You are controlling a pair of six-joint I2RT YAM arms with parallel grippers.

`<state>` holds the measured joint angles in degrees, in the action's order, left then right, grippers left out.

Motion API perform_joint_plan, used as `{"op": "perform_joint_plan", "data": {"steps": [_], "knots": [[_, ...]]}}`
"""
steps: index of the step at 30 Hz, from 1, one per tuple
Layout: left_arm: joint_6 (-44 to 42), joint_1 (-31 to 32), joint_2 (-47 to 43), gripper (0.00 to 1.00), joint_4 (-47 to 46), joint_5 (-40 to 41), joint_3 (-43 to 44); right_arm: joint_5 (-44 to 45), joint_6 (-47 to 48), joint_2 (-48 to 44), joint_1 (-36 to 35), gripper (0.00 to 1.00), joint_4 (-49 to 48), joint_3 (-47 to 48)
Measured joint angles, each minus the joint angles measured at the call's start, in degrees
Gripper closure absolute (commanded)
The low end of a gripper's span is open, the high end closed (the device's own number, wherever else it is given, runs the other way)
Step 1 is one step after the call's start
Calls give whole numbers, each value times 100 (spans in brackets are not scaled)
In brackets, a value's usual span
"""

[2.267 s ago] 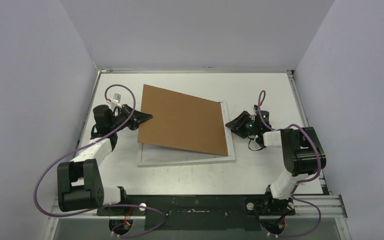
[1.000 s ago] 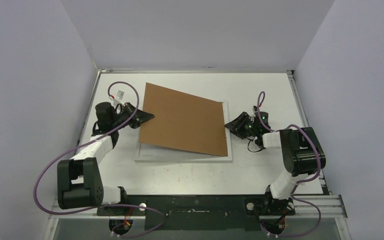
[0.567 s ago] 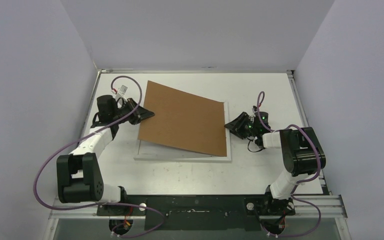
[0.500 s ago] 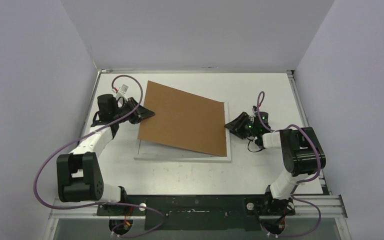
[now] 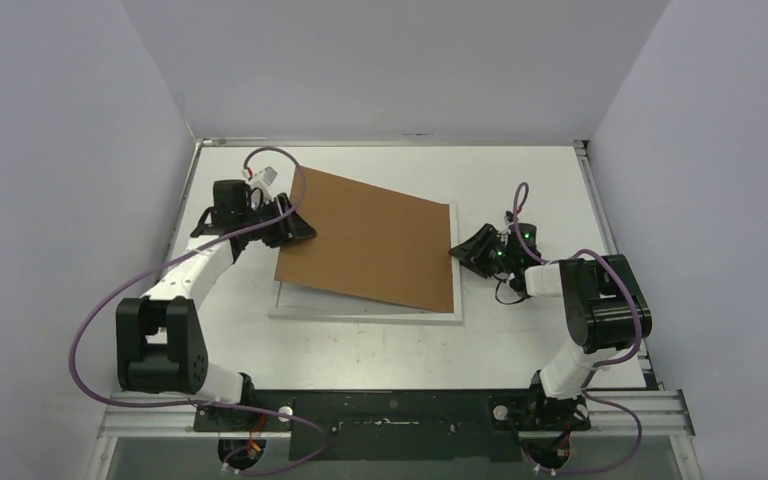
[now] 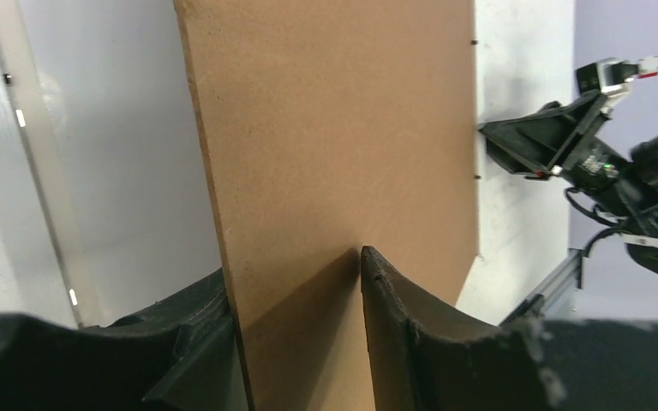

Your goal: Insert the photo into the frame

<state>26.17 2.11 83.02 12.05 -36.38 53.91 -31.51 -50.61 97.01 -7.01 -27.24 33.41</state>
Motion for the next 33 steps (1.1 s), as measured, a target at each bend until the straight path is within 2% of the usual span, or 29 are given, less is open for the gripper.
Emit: {"op": "perform_joint_plan", "data": {"steps": [7,16,20,22,26,27,28,33], "knots": [[-450,142,107,57,450,444,216,-2,0,-2,0,58,2,0],[-866,337,107,44,673,841,293,-4,-11,-2,0,58,-2,0],[-1021,404,111,42,743,970,302,-4,-22,-2,0,58,-2,0],[-1069,424,120,32,767,1023,304,-4,-24,-2,0,58,-2,0],[-1250,511,179,28,929,1165,328,-33,-28,-2,-2,58,2,0],[-1296,527,203,22,975,1209,345,-33,-26,-2,-2,58,2,0],[-1329,535,221,1,999,1246,352,-33,-28,-2,-2,58,2,0],[-1499,608,258,4,1292,1388,461,-90,-57,-2,-28,58,13,-2]]}}
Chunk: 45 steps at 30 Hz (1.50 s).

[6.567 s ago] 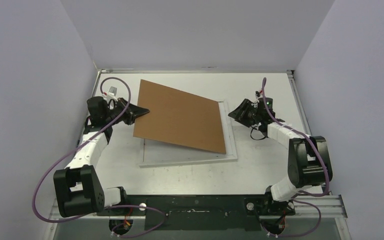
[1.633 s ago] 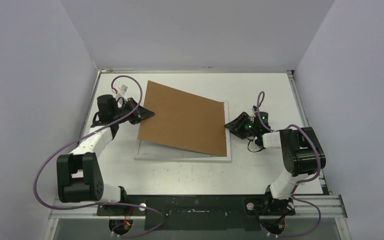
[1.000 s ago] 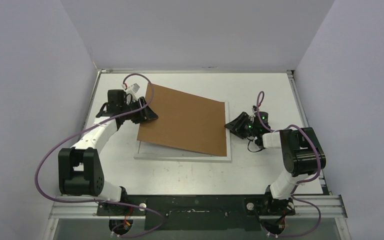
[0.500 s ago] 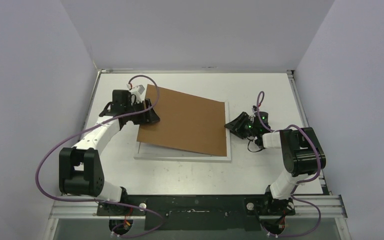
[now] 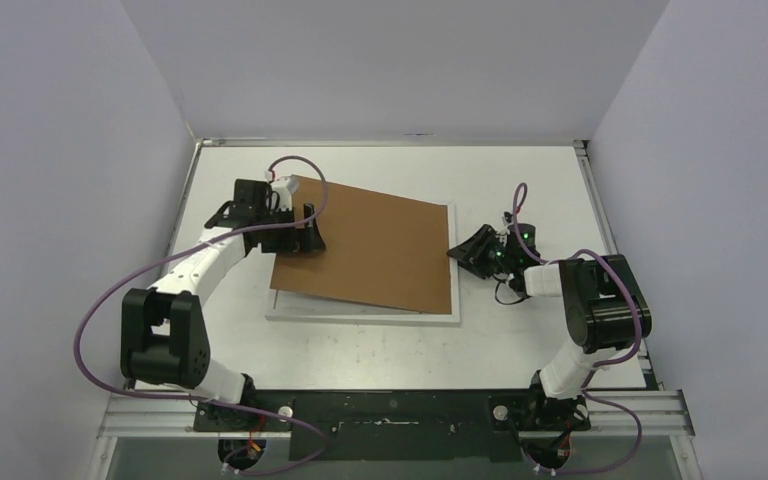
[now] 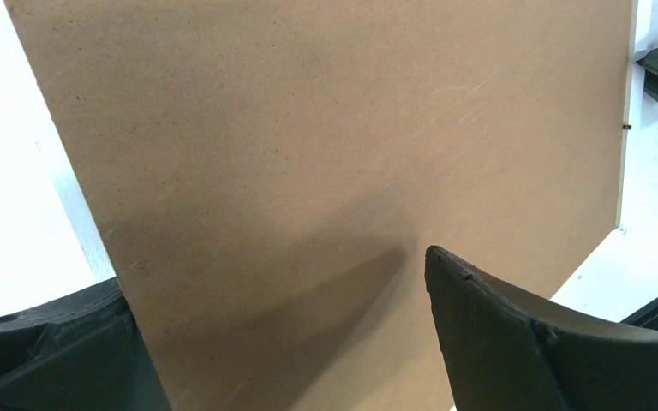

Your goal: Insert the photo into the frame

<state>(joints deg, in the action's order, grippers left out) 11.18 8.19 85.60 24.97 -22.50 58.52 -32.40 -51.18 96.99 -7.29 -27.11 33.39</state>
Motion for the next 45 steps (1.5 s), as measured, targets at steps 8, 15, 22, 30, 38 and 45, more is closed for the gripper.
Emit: {"op": "perform_joint_plan", "data": {"steps": [8,15,22,30,38,45], "knots": [[-337,184,57,4,328,457,208,-55,-48,0,-4,58,15,-2],[-433,352,68,4,431,822,269,-57,-52,0,-4,58,13,-9],[-490,549,74,4,745,1176,573,-59,-57,0,-4,58,-13,-28],[-612,839,92,4,957,1731,796,-66,-72,0,-4,58,-28,-42],[-708,1086,225,4,1084,2260,966,-85,-83,-2,20,58,-122,-98],[-763,1200,254,4,1266,2406,1204,-83,-127,-2,24,58,-280,-177]]}}
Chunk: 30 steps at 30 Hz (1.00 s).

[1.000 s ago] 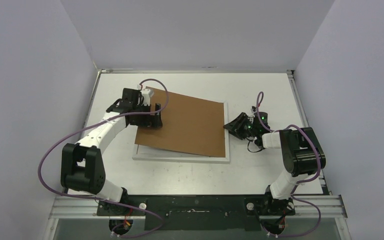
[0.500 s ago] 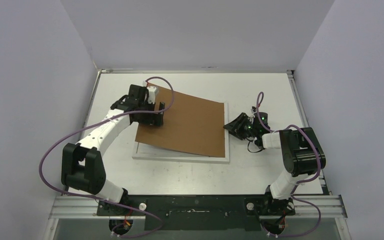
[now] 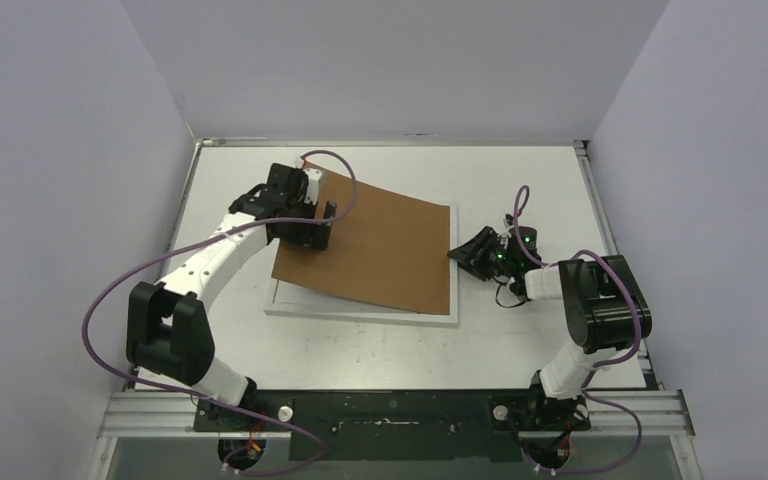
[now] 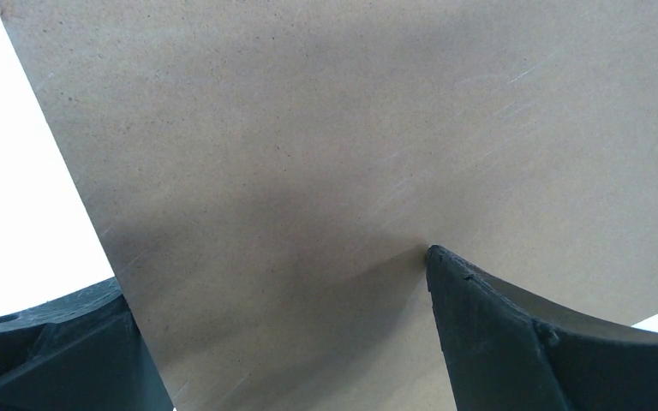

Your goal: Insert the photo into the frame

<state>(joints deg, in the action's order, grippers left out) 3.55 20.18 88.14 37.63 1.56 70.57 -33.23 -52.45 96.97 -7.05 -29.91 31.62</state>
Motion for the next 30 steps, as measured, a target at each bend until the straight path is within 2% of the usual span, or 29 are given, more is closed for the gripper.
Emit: {"op": "perform_joint_plan", "data": {"steps": [9,22,27,30], "knots": [[122,-313,96,4,96,-669,96,-11,-35,0,15,58,-24,-22],[122,-352,232,4,289,-721,275,-46,9,-66,33,57,76,-28],[118,-352,234,4,284,-879,278,275,658,-997,-118,49,1394,264],[129,-350,254,4,280,-979,278,1008,1390,-1893,-754,44,1954,702]]}}
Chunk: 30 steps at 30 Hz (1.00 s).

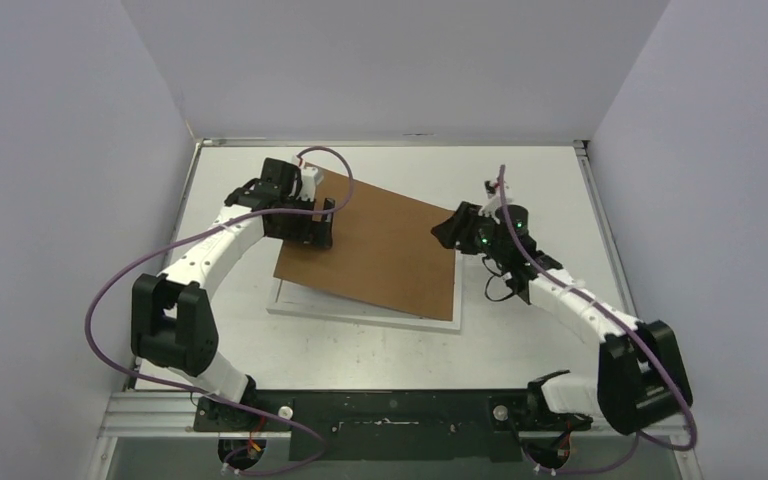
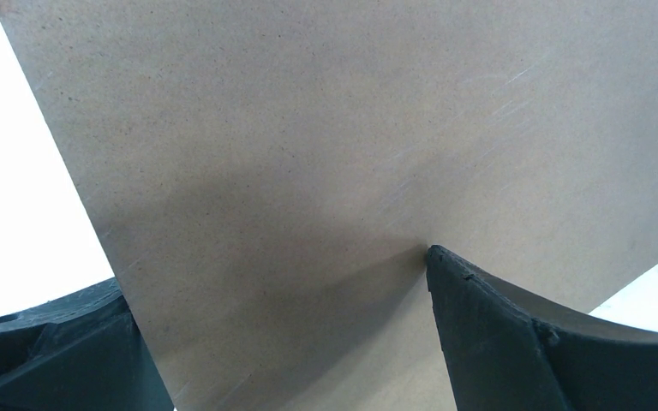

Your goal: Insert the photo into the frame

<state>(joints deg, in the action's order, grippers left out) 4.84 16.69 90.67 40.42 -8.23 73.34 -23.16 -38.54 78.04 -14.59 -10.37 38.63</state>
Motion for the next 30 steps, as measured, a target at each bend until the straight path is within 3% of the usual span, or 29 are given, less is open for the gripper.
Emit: {"op": "perform_joint_plan", "data": {"steps": [4,7,16,23,30], "knots": [[0,2,48,4,4,-96,0,1178,1298,-1106,-1644,42,-17,326],[0,2,79,4,11,-146,0,1930,2253,-1381,-2763,41,-98,323],[0,-37,175,4,92,-380,0,3536,4461,-278,-5110,45,-192,341],[-24,-94,225,4,133,-483,0,4229,5372,691,-5980,47,-369,577],[-87,-105,225,4,149,-514,0,4503,5788,1156,-6177,55,-739,984]]}}
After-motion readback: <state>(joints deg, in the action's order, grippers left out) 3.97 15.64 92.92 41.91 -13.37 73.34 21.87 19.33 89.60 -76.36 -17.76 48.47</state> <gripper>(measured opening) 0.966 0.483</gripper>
